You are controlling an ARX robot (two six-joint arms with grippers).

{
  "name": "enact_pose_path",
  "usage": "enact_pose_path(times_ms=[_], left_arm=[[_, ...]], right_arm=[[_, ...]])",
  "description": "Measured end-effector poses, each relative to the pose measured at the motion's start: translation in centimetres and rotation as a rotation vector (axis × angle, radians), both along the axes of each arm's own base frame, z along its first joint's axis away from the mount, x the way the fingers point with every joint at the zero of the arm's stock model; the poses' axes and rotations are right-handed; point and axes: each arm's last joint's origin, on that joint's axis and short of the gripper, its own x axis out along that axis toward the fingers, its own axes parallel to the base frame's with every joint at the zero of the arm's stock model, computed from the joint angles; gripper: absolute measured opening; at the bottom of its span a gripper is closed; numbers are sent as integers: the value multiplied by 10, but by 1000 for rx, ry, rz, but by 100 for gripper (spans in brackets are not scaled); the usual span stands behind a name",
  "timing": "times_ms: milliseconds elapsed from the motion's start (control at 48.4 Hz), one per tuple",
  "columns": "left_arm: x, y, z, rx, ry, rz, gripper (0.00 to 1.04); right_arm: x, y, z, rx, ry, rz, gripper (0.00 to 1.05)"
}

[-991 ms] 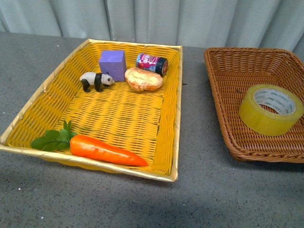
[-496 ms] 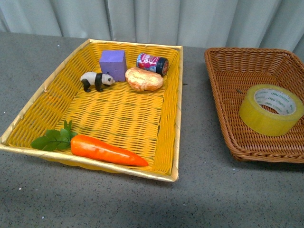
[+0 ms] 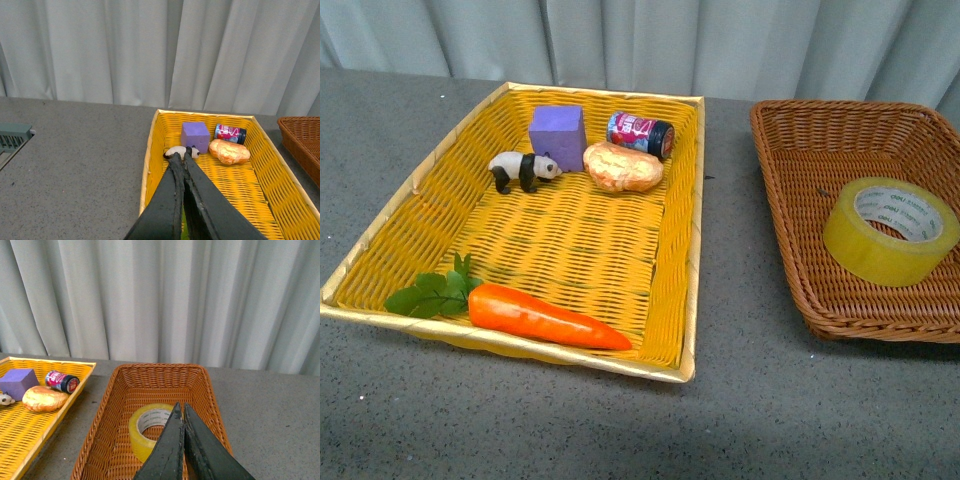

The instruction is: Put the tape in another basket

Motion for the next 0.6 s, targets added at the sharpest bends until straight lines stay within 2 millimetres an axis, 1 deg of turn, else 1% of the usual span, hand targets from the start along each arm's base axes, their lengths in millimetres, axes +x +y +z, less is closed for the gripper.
enact_pose_path(times_ms=[413, 516, 599], left_arm=[[-8, 0, 0, 0, -1, 0, 4], [-10, 0, 0, 0, -1, 0, 4], [-13, 0, -1, 0, 6, 1, 4]], right_arm=[[-6, 0, 0, 0, 0, 1, 1], [-15, 0, -5, 0, 34, 2, 1], [-17, 0, -3, 0, 3, 2, 1]])
